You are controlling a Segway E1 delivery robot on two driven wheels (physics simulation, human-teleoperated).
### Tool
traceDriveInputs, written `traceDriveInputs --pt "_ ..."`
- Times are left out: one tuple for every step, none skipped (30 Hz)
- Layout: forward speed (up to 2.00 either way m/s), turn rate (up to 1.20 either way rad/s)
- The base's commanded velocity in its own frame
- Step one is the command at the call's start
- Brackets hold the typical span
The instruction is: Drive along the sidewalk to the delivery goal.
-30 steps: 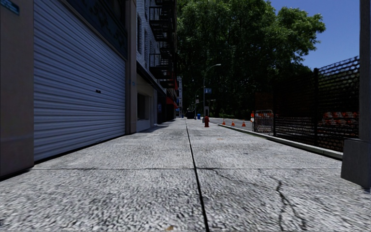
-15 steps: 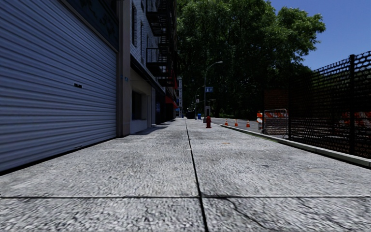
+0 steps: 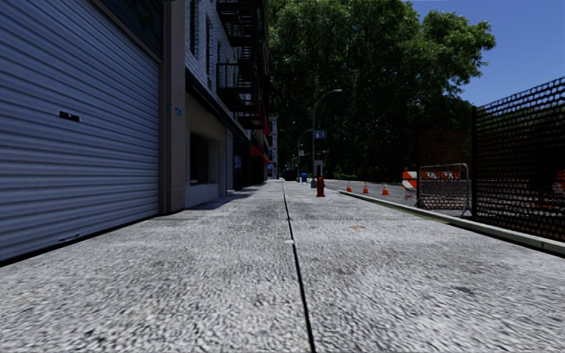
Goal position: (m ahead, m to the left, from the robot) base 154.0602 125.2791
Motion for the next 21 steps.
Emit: traceDriveInputs --pt "1.94 0.0" --pt "1.94 0.0" --pt "1.94 0.0" --pt "1.94 0.0" --pt "1.94 0.0" --pt "1.94 0.0" --pt "1.94 0.0" --pt "1.94 0.0" --pt "1.94 0.0" --pt "1.94 0.0" --pt "1.94 0.0" --pt "1.94 0.0" --pt "1.94 0.0" --pt "1.94 0.0" --pt "1.94 0.0" --pt "1.94 0.0" --pt "1.94 0.0" --pt "1.94 0.0" --pt "1.94 0.0" --pt "1.93 0.0" --pt "1.92 0.0"
